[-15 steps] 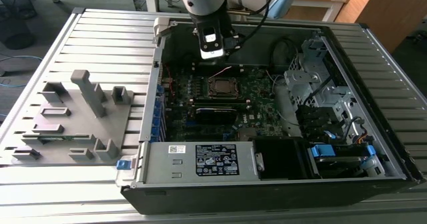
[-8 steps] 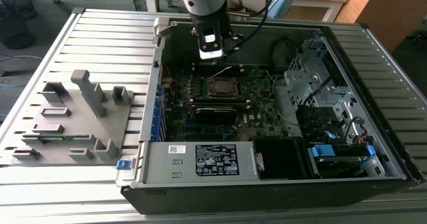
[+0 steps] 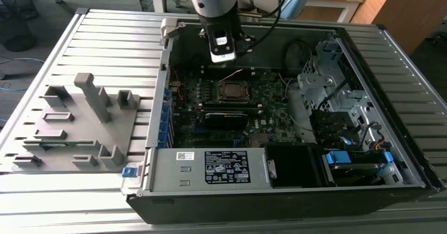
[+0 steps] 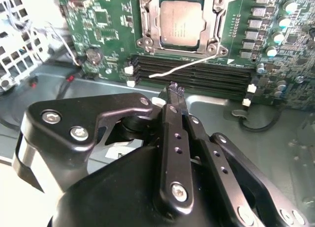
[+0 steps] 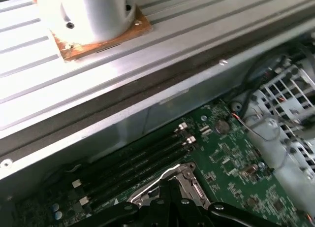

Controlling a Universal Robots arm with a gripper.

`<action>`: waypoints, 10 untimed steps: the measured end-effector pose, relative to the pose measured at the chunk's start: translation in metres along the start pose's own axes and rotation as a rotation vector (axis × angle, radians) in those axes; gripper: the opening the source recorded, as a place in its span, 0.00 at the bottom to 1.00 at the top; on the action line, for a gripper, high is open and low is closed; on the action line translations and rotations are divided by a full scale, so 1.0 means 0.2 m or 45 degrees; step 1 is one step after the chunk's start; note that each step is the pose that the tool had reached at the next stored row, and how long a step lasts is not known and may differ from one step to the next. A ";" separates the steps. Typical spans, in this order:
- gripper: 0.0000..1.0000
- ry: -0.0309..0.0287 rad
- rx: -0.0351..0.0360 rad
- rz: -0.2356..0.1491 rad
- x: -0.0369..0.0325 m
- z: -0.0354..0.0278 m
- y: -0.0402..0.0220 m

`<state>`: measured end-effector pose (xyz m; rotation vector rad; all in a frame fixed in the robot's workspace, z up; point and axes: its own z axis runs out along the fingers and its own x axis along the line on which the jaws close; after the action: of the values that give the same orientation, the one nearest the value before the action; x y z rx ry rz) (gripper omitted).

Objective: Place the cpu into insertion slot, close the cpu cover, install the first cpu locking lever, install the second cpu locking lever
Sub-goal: 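Install the first cpu locking lever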

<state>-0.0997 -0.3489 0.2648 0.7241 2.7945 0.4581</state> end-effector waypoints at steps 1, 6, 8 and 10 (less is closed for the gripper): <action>0.10 0.0059 -0.0020 -0.015 0.000 0.000 0.000; 0.10 0.0070 -0.0029 -0.019 0.001 0.003 -0.001; 0.10 0.0070 -0.0026 -0.019 0.002 0.016 -0.006; 0.10 0.0070 -0.0025 -0.019 0.004 0.030 -0.011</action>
<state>-0.0997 -0.3489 0.2584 0.7026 2.8021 0.4607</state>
